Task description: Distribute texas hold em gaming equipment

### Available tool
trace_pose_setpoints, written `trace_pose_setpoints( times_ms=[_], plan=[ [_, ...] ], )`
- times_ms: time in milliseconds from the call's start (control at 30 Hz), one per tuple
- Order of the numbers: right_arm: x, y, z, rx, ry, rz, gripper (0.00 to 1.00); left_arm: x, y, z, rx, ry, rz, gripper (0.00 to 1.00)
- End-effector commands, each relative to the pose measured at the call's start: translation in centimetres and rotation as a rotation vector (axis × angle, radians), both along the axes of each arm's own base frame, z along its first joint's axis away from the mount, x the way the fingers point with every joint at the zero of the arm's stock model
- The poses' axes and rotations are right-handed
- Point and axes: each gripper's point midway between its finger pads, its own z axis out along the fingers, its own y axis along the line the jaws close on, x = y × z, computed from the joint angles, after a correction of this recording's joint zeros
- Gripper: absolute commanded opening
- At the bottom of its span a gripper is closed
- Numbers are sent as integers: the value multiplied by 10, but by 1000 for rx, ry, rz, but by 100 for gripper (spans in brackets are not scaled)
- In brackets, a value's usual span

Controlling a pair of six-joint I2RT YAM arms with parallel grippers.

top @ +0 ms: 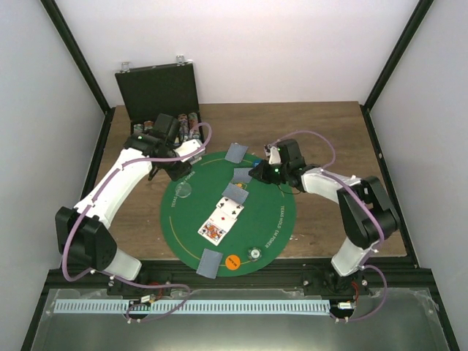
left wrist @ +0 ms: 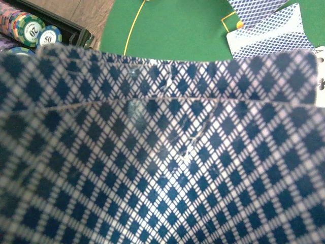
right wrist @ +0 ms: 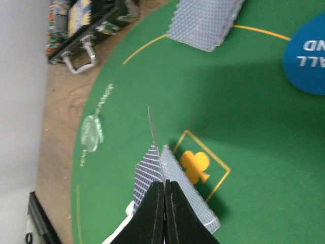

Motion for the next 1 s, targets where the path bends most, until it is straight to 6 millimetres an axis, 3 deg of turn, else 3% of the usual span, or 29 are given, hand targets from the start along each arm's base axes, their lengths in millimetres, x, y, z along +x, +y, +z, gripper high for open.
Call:
trace_pose_setpoints(
  times_ms=[0,400,633,767,967],
  plan=[
    [25,3,-8,-21,-61,-65,1,0,0,10,-40,-31,14,39],
    [51,3,-43,-131,-50,-164,1,-1,1,8,-40,-28,6,39],
    [45,1,-61,-154,-4,-182,1,0,0,9,-48,-30,6,39],
    [35,6,-64,-162,6,-155,19,1,1,9,-45,-31,8,39],
    [28,-2,-59,-195,-12,-184,23,1,1,9,-50,-27,8,39]
  ],
)
